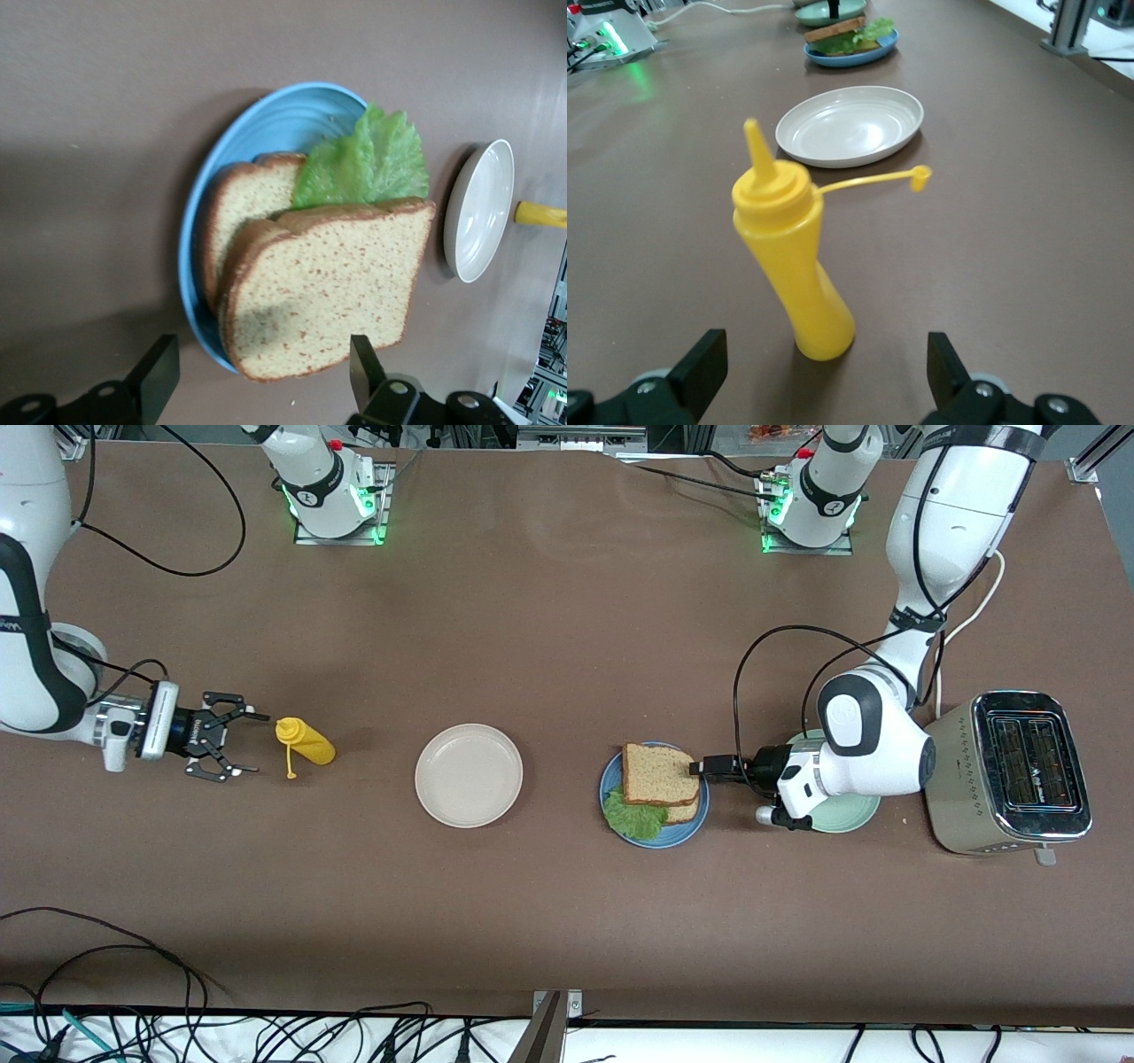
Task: Make sandwich in blue plate with both arms
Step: 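Open the left gripper and withdraw while the right gripper draws back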
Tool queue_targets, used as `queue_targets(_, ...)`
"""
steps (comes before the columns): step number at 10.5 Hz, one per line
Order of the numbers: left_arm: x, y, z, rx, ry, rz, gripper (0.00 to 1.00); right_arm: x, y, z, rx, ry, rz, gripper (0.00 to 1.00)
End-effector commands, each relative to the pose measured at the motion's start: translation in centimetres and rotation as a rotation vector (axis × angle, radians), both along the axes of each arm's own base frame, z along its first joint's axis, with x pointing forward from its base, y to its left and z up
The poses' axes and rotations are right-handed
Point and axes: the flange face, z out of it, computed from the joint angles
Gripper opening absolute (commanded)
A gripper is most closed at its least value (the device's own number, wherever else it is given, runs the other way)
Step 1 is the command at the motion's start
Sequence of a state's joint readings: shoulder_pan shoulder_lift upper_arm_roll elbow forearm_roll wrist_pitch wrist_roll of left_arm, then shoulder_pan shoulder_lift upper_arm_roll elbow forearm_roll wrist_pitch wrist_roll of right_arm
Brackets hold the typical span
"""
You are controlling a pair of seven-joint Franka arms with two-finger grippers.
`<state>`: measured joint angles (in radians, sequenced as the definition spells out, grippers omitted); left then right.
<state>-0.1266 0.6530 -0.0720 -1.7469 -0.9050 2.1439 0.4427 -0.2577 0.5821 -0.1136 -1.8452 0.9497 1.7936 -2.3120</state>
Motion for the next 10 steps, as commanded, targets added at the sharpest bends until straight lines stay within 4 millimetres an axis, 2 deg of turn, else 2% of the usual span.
queue_targets(1,0.9,3.1,3.7,0.003,-0.063,0.033,1.00,2.9,0.8,7.3,-0.167,0.128,-0.061,1.00)
queue_targets(2,0.0,3.9,5.3,0.025,-0.072,0.022,1.00,4.2,1.6,9.3,-0.220,0.164,-0.083,1.00)
queue_targets(5,-0.4,6.7,10.8,0.203,-0.128,-0.109,1.00,7.2,4.1,14.9,-0.378,0.290,-0.203,1.00)
queue_targets(7,-0.9,9.0,14.4,0.289,-0.116,-0.122,1.00,9.2,7.3,18.4,-0.492,0.352,-0.293,1.00)
queue_targets(8,-1.3,9.4,16.0,0.324,-0.103,-0.135,1.00,9.7,8.6,19.6,-0.550,0.387,-0.351,1.00)
queue_targets(10,-2.0,9.9,18.1,0.368,-0.079,-0.138,1.00,9.1,10.5,22.6,-0.639,0.500,-0.482,1.00)
